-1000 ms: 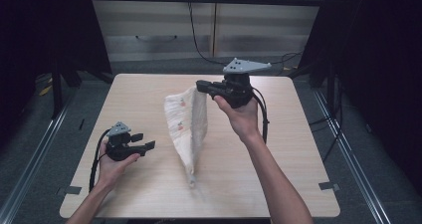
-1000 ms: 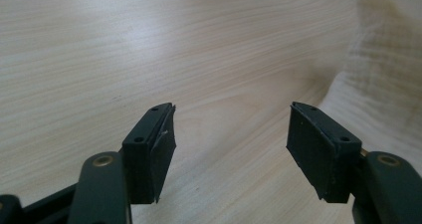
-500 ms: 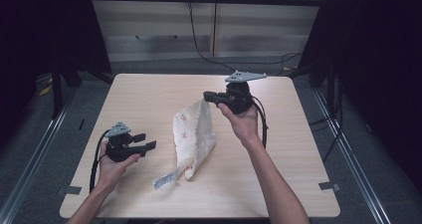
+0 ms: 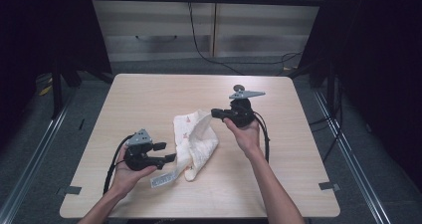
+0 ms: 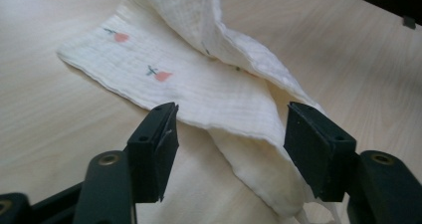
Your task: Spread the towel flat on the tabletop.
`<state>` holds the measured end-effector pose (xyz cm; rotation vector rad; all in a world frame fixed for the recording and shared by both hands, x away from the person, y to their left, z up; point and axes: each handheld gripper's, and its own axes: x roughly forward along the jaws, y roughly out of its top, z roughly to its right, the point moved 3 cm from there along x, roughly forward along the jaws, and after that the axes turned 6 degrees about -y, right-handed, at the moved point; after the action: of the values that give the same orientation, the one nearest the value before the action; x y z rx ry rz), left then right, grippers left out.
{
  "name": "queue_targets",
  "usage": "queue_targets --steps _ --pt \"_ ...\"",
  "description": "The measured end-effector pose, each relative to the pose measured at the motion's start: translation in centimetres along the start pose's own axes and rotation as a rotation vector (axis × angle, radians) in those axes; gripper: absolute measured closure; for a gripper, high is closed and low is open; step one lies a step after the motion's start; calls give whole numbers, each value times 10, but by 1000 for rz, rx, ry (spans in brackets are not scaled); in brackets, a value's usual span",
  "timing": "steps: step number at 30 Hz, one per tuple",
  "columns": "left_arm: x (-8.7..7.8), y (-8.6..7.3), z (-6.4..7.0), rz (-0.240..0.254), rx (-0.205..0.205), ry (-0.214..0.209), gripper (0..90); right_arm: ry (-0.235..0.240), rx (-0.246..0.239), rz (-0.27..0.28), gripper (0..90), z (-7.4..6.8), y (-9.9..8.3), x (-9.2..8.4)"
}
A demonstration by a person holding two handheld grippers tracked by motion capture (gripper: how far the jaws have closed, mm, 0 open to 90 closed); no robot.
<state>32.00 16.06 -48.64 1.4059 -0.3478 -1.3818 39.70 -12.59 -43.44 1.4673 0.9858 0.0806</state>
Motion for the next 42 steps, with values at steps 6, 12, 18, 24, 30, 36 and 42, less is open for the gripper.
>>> queue_targets --steps 6,12,18,24,30,36,42 --pt "10 -6 6 -45 3 -35 304 -6 14 6 884 7 -13 -7" --pt "21 -13 12 -95 32 -96 561 -3 15 -4 884 7 -22 -10" --pt "20 -14 5 -113 42 -59 863 -1 4 -15 884 6 -32 -12" --pt "4 -13 -16 -87 11 7 876 -13 9 -31 884 10 -47 -22" --pt "-8 -18 -40 -83 -22 79 875 -39 24 -38 884 21 -59 -38" --pt "-10 -22 -59 -94 -44 137 876 -65 31 -49 884 30 -66 -51" --pt "-2 -26 -65 -131 -41 164 865 -58 46 -46 884 31 -71 -48"
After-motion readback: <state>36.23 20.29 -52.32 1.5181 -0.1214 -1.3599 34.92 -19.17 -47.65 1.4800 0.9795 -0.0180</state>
